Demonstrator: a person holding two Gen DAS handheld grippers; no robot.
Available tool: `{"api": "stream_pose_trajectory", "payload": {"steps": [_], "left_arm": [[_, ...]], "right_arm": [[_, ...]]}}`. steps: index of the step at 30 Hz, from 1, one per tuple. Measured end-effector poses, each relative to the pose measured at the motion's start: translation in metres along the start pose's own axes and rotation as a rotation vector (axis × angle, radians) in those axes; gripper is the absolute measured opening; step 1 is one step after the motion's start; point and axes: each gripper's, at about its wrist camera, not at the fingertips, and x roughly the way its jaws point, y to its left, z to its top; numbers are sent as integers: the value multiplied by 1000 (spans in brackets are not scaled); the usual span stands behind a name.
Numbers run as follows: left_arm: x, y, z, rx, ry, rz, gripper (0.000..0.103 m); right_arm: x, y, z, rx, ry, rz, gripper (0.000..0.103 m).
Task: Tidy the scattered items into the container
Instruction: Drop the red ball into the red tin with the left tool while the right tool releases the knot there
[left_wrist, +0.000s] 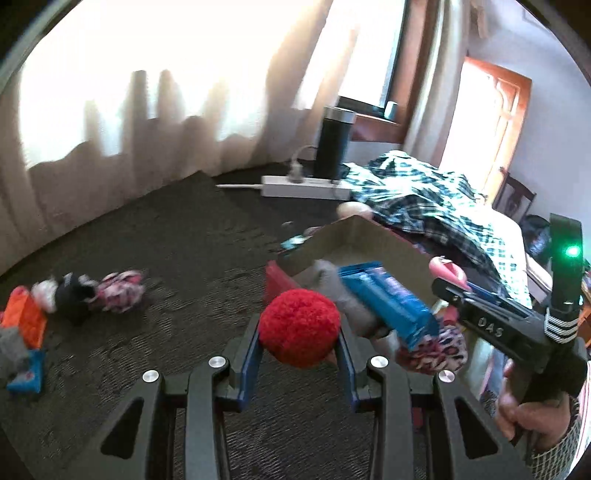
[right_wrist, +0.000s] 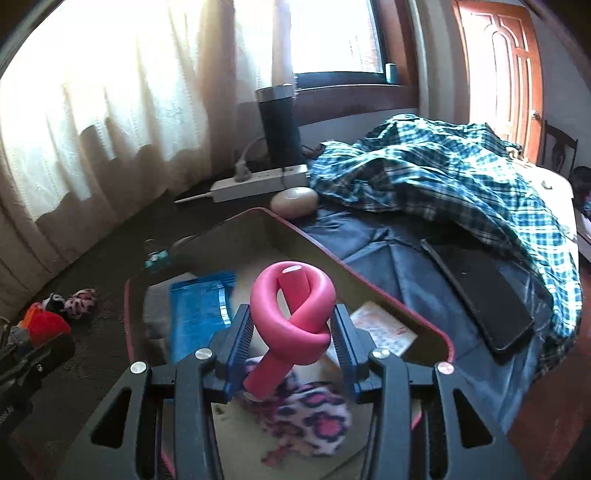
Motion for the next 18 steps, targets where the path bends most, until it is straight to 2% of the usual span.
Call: {"api": "stream_pose_trajectory", "payload": {"steps": [5, 7, 9, 16, 18], "left_arm": [[11, -23, 2, 40, 20, -67, 38], [15, -31, 2, 48, 32, -91, 38], [19, -40, 2, 53, 47, -120, 38], [31, -73, -7, 126, 90, -186, 42], [34, -79, -11, 142, 104, -203, 58]], "right_arm": [[-2, -14, 5, 17, -11, 10, 49], [-4, -18, 7, 25, -22, 21, 56], [-8, -21, 9, 33, -42, 40, 69], [-21, -30, 15, 83, -103, 55, 70], [-23, -32, 16, 91, -111, 54, 71]]}}
